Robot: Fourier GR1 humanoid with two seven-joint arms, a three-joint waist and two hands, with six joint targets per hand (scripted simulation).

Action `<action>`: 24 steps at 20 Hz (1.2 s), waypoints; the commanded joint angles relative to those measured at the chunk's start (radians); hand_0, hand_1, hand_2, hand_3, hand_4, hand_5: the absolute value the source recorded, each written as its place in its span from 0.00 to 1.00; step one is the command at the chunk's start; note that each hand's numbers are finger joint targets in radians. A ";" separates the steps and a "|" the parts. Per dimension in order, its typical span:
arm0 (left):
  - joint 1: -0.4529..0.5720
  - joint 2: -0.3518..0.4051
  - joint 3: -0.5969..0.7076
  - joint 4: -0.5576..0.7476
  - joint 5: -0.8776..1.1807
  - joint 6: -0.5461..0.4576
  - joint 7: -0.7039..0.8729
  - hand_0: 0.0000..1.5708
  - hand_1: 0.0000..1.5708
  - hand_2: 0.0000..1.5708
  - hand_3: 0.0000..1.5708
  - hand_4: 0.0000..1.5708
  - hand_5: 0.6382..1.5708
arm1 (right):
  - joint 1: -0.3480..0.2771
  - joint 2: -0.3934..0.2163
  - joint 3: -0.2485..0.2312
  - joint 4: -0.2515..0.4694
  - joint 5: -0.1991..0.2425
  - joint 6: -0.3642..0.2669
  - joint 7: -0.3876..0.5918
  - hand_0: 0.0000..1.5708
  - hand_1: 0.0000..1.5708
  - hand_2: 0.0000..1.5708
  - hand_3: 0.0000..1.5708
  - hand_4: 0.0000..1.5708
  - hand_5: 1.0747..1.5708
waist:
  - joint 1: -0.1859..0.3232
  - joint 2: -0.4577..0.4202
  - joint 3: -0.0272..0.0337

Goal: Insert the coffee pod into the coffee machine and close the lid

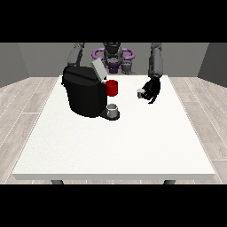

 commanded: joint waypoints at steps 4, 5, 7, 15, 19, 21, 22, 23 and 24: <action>-0.013 -0.058 0.021 0.038 0.005 0.030 -0.072 0.77 0.77 0.84 0.85 0.43 1.00 | 0.009 -0.016 -0.019 0.020 -0.027 0.013 0.015 0.00 0.00 0.00 0.00 0.25 1.00 | -0.004 -0.036 -0.0074; -0.009 -0.037 0.034 0.033 0.032 -0.033 -0.089 0.87 0.87 0.88 0.84 0.42 1.00 | 0.012 -0.032 -0.026 0.045 -0.012 0.006 0.005 0.00 0.00 0.00 0.00 0.25 1.00 | 0.024 -0.054 -0.0073; -0.044 -0.033 0.057 0.038 0.047 -0.057 -0.061 0.92 0.92 0.90 0.83 0.39 1.00 | 0.031 -0.020 -0.024 0.078 -0.020 0.019 -0.037 0.00 0.00 0.00 0.00 0.22 1.00 | 0.016 -0.053 -0.0071; -0.075 -0.120 0.021 -0.036 0.034 -0.124 0.028 0.90 0.90 0.89 0.82 0.38 1.00 | -0.003 -0.041 -0.053 0.168 -0.030 0.005 -0.025 0.00 0.00 0.00 0.00 0.16 1.00 | 0.061 -0.147 -0.0070; -0.192 -0.074 0.099 -0.048 0.115 -0.235 0.095 0.76 0.76 0.80 0.83 0.36 1.00 | 0.000 -0.049 -0.045 0.184 -0.029 0.030 -0.044 0.00 0.00 0.00 0.00 0.18 1.00 | 0.046 -0.159 -0.0069; -0.240 -0.147 0.051 -0.089 0.091 -0.237 0.147 0.92 0.92 0.92 0.88 0.38 1.00 | -0.022 -0.066 -0.051 0.222 -0.024 0.038 -0.045 0.00 0.00 0.00 0.00 0.15 1.00 | 0.049 -0.170 -0.0065; -0.229 -0.126 0.059 -0.087 0.085 -0.240 0.162 0.93 0.93 0.94 0.91 0.40 1.00 | -0.002 -0.023 -0.017 0.210 0.007 -0.004 -0.059 0.00 0.00 0.00 0.00 0.14 1.00 | 0.049 -0.176 -0.0069; -0.185 -0.150 0.044 -0.108 0.077 -0.224 0.154 0.93 0.93 0.94 0.91 0.40 1.00 | 0.038 -0.007 -0.015 0.214 0.000 -0.003 -0.077 0.00 0.00 0.00 0.00 0.17 1.00 | 0.051 -0.200 -0.0069; -0.238 -0.117 0.070 -0.091 0.097 -0.272 0.172 0.93 0.93 0.94 0.91 0.40 1.00 | -0.017 -0.027 -0.011 0.193 0.007 -0.007 -0.024 0.00 0.00 0.00 0.00 0.16 1.00 | 0.041 -0.181 -0.0070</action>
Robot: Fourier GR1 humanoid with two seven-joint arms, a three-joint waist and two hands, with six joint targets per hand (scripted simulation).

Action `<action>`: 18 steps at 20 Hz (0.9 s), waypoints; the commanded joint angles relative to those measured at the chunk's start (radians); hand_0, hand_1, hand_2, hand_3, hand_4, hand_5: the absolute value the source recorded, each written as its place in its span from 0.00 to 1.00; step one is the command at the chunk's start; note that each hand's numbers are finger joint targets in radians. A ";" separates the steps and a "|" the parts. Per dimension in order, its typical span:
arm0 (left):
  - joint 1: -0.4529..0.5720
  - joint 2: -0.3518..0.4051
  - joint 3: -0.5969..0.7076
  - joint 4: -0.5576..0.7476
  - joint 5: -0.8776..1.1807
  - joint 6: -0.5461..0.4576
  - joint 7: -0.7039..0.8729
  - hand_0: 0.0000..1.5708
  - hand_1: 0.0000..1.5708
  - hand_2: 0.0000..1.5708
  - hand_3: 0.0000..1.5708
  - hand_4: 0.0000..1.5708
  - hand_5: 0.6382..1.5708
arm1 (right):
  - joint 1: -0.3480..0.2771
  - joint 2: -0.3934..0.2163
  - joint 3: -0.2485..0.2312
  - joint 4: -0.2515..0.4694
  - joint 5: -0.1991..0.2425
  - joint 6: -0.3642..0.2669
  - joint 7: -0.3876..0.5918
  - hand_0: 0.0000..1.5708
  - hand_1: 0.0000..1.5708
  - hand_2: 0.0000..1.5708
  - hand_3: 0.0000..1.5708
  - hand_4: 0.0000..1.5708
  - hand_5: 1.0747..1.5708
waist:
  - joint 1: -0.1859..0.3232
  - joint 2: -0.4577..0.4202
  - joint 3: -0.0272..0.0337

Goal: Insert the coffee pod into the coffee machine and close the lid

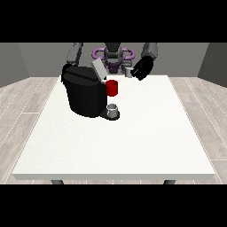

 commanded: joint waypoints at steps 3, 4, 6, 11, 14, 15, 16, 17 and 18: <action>0.050 -0.026 -0.016 -0.065 -0.013 -0.011 0.019 0.93 0.93 0.94 0.91 0.40 1.00 | 0.038 -0.018 0.001 -0.003 -0.005 0.022 -0.015 0.00 0.00 0.00 0.00 0.16 1.00 | 0.006 -0.037 -0.0003; 0.038 0.005 -0.001 -0.053 -0.004 -0.038 -0.004 0.93 0.93 0.94 0.91 0.40 1.00 | 0.046 0.025 0.020 -0.018 -0.004 0.001 -0.032 0.00 0.00 0.00 0.00 0.21 1.00 | -0.006 -0.021 -0.0003; 0.047 -0.016 -0.001 -0.052 -0.011 -0.014 0.006 0.93 0.93 0.93 0.89 0.40 1.00 | 0.033 0.014 0.040 -0.080 0.003 -0.004 0.057 0.00 0.00 0.00 0.00 0.20 1.00 | -0.025 -0.035 -0.0005; -0.080 -0.052 0.061 -0.081 0.057 -0.047 0.128 0.89 0.89 0.91 0.87 0.42 1.00 | 0.007 -0.022 0.016 -0.037 -0.001 0.019 0.022 0.00 0.00 0.00 0.00 0.10 1.00 | -0.035 -0.016 -0.0003; -0.124 -0.004 0.082 -0.087 0.070 -0.090 0.153 0.93 0.93 0.92 0.85 0.39 1.00 | 0.024 0.009 0.022 -0.034 0.005 -0.007 -0.013 0.00 0.00 0.00 0.00 0.13 1.00 | -0.037 -0.008 -0.0002; -0.103 0.005 0.090 -0.060 0.053 -0.034 0.110 0.95 0.95 0.93 0.79 0.40 1.00 | 0.025 -0.021 0.019 -0.067 -0.027 0.065 -0.017 0.00 0.00 0.00 0.00 0.11 1.00 | -0.076 0.036 -0.0003; -0.146 -0.001 0.095 -0.072 0.076 -0.078 0.142 0.96 0.96 0.94 0.72 0.40 1.00 | -0.025 -0.018 -0.002 -0.039 -0.034 0.039 -0.005 0.00 0.00 0.00 0.00 0.12 1.00 | -0.049 0.040 -0.0002; -0.181 0.008 0.113 -0.069 0.087 -0.079 0.159 0.88 0.88 0.90 0.80 0.38 1.00 | -0.024 -0.044 -0.022 -0.022 -0.048 0.068 -0.038 0.00 0.00 0.00 0.00 0.14 1.00 | -0.064 0.067 0.0000; -0.128 0.016 0.120 -0.040 0.073 -0.035 0.131 0.86 0.86 0.89 0.84 0.39 1.00 | 0.017 -0.031 0.014 -0.071 -0.027 0.067 -0.028 0.00 0.00 0.00 0.00 0.13 1.00 | -0.093 0.062 -0.0004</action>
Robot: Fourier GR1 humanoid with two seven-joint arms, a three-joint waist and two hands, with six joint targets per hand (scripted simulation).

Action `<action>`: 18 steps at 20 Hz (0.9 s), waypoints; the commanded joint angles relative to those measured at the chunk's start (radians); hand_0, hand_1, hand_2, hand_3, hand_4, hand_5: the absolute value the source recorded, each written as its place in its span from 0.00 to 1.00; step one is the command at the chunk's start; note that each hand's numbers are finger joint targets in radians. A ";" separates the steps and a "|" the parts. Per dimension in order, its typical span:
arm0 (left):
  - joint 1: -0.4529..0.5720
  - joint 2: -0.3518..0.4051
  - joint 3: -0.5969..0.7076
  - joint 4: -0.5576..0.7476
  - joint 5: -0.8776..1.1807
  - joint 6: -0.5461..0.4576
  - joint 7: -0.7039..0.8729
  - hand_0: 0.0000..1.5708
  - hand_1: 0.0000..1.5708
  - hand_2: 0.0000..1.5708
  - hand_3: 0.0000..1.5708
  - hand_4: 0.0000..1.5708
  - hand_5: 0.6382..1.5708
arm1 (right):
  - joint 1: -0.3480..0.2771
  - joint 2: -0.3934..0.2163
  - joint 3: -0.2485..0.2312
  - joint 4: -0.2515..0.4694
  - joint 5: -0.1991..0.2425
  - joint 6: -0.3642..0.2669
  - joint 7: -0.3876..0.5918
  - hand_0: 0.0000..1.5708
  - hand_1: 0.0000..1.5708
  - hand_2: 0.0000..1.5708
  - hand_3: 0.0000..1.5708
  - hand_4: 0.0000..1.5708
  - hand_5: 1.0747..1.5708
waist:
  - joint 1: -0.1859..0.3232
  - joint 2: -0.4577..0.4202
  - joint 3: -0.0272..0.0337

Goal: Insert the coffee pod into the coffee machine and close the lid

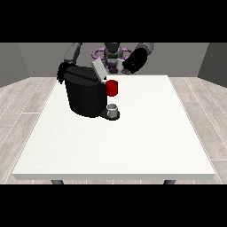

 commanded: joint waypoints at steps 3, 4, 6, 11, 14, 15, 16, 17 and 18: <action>-0.044 0.058 0.062 0.060 0.008 0.058 -0.019 0.90 0.90 0.92 0.87 0.41 1.00 | -0.028 -0.029 0.016 -0.070 -0.017 0.062 0.004 0.00 0.00 0.00 0.00 0.15 1.00 | -0.080 0.101 -0.0004; -0.056 0.055 0.060 0.057 0.005 0.068 -0.029 0.93 0.93 0.93 0.87 0.42 1.00 | -0.051 -0.017 -0.007 -0.057 -0.034 0.045 -0.014 0.00 0.00 0.00 0.00 0.16 1.00 | -0.074 0.129 -0.0002; -0.093 0.062 0.084 0.080 0.005 0.113 -0.013 0.91 0.91 0.93 0.84 0.40 1.00 | -0.078 -0.038 0.014 -0.092 -0.029 0.074 0.026 0.00 0.00 0.00 0.00 0.01 1.00 | -0.109 0.155 -0.0004; -0.109 0.082 0.104 0.105 0.034 0.081 -0.011 0.95 0.95 0.94 0.90 0.38 1.00 | -0.041 -0.037 0.044 -0.081 -0.015 0.119 -0.012 0.00 0.00 0.00 0.00 0.00 1.00 | -0.089 0.145 -0.0002; -0.201 0.086 0.105 0.094 0.027 0.100 0.038 0.93 0.93 0.94 0.89 0.38 1.00 | -0.085 0.002 0.058 -0.027 0.003 0.102 -0.071 0.00 0.00 0.00 0.00 0.04 1.00 | -0.085 0.206 0.0003; -0.172 0.049 0.099 0.073 0.045 0.092 0.022 0.92 0.92 0.94 0.89 0.38 1.00 | -0.079 -0.063 0.004 0.026 -0.027 0.162 -0.132 0.00 0.00 0.00 0.00 0.10 1.00 | -0.062 0.208 0.0006; -0.223 0.113 0.128 0.124 0.051 0.064 0.032 0.93 0.93 0.94 0.88 0.38 1.00 | -0.113 -0.012 0.057 -0.049 -0.008 0.123 -0.054 0.00 0.00 0.00 0.00 0.12 1.00 | -0.105 0.223 -0.0001; -0.220 0.127 0.131 0.115 0.062 0.046 0.001 0.92 0.92 0.94 0.88 0.38 1.00 | -0.161 -0.060 0.006 -0.032 -0.034 0.130 -0.030 0.00 0.00 0.00 0.00 0.18 1.00 | -0.080 0.238 -0.0001; -0.232 0.145 0.146 0.125 0.063 0.065 0.005 0.92 0.92 0.94 0.88 0.39 1.00 | -0.126 -0.042 0.021 -0.039 -0.031 0.141 -0.076 0.00 0.00 0.00 0.00 0.19 1.00 | -0.112 0.253 0.0000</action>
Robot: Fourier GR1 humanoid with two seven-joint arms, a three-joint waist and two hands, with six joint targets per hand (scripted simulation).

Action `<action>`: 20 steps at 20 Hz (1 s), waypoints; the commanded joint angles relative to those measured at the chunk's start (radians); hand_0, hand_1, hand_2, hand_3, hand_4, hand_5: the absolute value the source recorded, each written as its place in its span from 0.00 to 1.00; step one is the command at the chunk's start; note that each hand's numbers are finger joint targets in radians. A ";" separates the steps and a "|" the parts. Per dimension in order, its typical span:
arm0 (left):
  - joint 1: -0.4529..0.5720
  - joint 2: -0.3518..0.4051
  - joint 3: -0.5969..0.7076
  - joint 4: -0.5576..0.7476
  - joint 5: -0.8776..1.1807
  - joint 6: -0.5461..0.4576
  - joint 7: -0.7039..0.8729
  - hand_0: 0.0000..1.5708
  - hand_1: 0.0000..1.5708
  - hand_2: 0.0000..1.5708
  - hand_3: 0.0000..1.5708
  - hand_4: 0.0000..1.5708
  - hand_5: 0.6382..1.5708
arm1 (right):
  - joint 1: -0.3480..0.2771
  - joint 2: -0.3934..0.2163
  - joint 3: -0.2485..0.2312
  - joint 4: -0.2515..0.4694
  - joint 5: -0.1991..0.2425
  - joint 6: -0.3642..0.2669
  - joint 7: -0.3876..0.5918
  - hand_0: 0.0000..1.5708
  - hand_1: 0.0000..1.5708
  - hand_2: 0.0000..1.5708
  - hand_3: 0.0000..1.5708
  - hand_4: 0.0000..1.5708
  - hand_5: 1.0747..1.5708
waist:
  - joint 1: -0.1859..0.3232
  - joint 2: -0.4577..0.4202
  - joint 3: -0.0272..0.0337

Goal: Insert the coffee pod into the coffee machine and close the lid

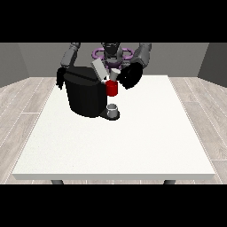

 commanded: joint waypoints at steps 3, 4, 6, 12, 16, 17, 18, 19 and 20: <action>-0.053 0.042 0.001 0.020 -0.006 -0.011 0.016 0.92 0.92 0.93 0.87 0.40 1.00 | -0.066 -0.071 -0.055 0.045 -0.033 0.047 0.012 0.00 0.00 0.00 0.00 0.17 1.00 | -0.002 0.040 0.0000; 0.009 0.026 -0.024 0.021 -0.024 0.004 -0.044 0.91 0.91 0.93 0.85 0.40 1.00 | 0.003 -0.042 -0.022 0.031 -0.014 0.049 -0.014 0.00 0.00 0.00 0.00 0.15 1.00 | -0.009 0.023 -0.0002; -0.055 0.065 -0.017 0.028 -0.034 0.009 -0.042 0.91 0.91 0.95 0.90 0.43 1.00 | -0.061 -0.029 -0.023 0.035 -0.009 0.021 -0.005 0.00 0.00 0.00 0.00 0.13 1.00 | -0.017 0.087 -0.0002; -0.084 0.061 0.005 0.044 -0.008 -0.001 -0.007 0.92 0.92 0.93 0.87 0.41 1.00 | -0.065 -0.015 -0.037 0.086 -0.004 0.000 -0.039 0.00 0.00 0.00 0.00 0.12 1.00 | -0.011 0.074 0.0000; -0.095 0.050 -0.019 0.033 -0.037 0.035 -0.010 0.89 0.89 0.91 0.88 0.38 1.00 | -0.099 -0.009 -0.030 0.113 0.020 -0.028 -0.036 0.00 0.00 0.00 0.00 0.17 1.00 | -0.004 0.090 0.0000; -0.101 0.097 0.010 0.050 -0.025 0.034 -0.056 0.91 0.91 0.92 0.89 0.38 1.00 | -0.110 -0.001 -0.018 0.079 0.018 -0.025 -0.023 0.00 0.00 0.00 0.00 0.17 1.00 | -0.022 0.132 -0.0004; -0.103 0.094 -0.019 0.053 -0.052 0.024 -0.022 0.91 0.91 0.92 0.89 0.39 1.00 | -0.123 -0.036 -0.029 0.085 0.006 0.007 0.005 0.00 0.00 0.00 0.00 0.16 1.00 | -0.032 0.096 -0.0002; -0.107 0.068 -0.010 0.051 -0.025 0.001 -0.011 0.89 0.89 0.91 0.89 0.40 1.00 | -0.112 -0.011 -0.023 0.112 0.023 -0.024 -0.014 0.00 0.00 0.00 0.00 0.17 1.00 | -0.010 0.079 -0.0001; -0.102 0.041 -0.017 0.040 -0.039 0.054 -0.010 0.90 0.90 0.92 0.87 0.40 1.00 | -0.125 -0.011 -0.030 0.121 0.009 -0.010 -0.018 0.00 0.00 0.00 0.00 0.17 1.00 | -0.019 0.097 0.0000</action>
